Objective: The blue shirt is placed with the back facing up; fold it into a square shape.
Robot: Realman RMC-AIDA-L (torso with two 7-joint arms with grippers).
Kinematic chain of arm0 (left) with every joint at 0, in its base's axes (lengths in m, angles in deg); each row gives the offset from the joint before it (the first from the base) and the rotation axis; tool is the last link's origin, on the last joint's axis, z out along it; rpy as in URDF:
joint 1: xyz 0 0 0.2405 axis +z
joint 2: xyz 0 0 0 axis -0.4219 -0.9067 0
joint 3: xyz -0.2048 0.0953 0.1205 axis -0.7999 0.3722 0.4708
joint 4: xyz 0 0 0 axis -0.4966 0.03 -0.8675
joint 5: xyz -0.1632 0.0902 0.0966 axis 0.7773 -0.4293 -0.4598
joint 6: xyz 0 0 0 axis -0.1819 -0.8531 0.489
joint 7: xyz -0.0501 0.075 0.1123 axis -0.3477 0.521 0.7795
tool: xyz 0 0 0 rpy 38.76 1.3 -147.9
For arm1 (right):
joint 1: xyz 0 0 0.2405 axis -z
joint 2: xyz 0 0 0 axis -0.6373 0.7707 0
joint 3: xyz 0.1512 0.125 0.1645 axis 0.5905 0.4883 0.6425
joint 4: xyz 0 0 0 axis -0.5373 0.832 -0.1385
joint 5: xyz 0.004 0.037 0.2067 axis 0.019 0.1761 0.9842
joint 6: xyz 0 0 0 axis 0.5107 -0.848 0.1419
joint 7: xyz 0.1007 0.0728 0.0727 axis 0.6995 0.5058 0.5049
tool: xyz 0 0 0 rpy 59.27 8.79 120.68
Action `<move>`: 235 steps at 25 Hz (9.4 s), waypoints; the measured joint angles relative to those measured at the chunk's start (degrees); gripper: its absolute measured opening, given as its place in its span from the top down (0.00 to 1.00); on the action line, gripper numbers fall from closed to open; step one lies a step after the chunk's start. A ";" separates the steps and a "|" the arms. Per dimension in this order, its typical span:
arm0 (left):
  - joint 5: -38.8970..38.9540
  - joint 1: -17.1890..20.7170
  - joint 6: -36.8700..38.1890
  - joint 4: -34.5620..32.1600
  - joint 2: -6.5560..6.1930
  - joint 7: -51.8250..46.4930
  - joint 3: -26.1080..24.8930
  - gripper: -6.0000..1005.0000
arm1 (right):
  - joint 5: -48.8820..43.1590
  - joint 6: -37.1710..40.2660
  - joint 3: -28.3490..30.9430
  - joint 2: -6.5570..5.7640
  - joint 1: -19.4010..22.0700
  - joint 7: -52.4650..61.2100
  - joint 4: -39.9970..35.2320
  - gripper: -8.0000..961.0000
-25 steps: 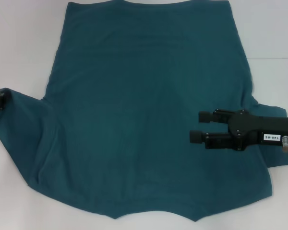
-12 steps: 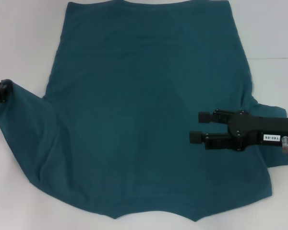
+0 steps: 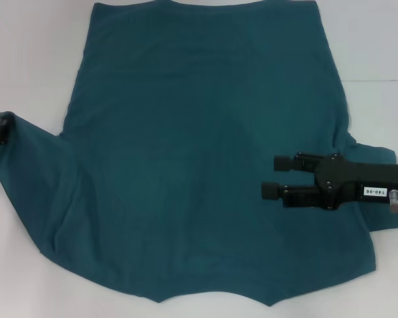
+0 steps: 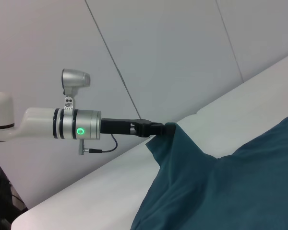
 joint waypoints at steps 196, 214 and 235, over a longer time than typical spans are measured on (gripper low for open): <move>10.13 -0.71 26.37 7.37 3.81 21.48 17.31 0.07 | 3.25 -37.40 10.00 -6.93 1.54 9.30 10.42 0.99; 10.16 -0.79 25.51 7.15 3.81 19.79 17.00 0.07 | -2.12 -23.80 6.84 -8.96 0.08 33.64 4.38 0.99; 10.71 -0.36 24.23 7.53 3.90 19.35 16.51 0.07 | -2.22 -26.10 6.31 -10.05 2.33 35.03 3.73 0.99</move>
